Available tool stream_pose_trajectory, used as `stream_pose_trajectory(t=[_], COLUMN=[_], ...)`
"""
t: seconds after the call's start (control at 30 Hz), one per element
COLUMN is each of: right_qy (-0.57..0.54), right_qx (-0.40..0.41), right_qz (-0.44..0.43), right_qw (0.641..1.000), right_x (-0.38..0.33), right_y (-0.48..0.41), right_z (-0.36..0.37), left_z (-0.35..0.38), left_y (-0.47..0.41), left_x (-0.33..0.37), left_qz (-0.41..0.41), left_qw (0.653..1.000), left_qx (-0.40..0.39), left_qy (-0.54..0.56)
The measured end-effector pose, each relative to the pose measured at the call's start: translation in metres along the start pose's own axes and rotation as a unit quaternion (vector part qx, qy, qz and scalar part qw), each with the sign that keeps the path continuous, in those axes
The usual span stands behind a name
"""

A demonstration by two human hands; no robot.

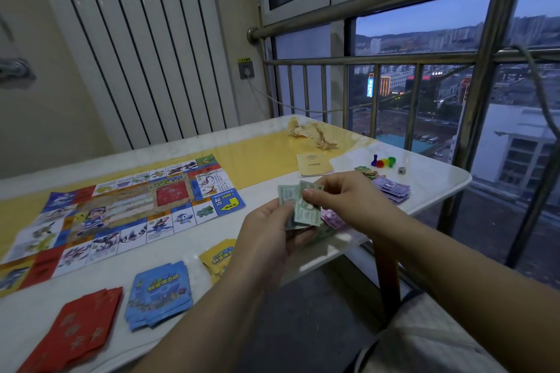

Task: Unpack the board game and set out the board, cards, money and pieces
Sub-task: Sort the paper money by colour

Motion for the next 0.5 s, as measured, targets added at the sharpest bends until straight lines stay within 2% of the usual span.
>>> stream_pose_trajectory(t=[0.17,0.37,0.5], right_qy=[-0.034,-0.065,-0.071], right_qx=[-0.021,-0.027,-0.016], right_qz=[0.023,0.028,0.029], right_qw=[0.999,0.997,0.997], right_x=[-0.001,-0.007,-0.007], right_y=[-0.001,-0.004,-0.006], right_z=[0.006,0.013,0.010], left_z=[-0.010,-0.013,-0.017], left_y=[0.002,0.003,0.005], left_x=[0.009,0.012,0.017], left_qz=[0.041,0.039,0.048], left_qw=[0.999,0.999,0.995], left_qx=[0.009,0.011,0.019], left_qy=[-0.025,-0.034,-0.085])
Point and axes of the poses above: each hand's wrist, its own y-axis away from the middle knuckle, its own z-axis out of the palm, x = y × z, the point moved 4 cm from there along -y, towards the middle knuckle, and after that the axes turned 15 degrees about y, right-handed, at the moved point
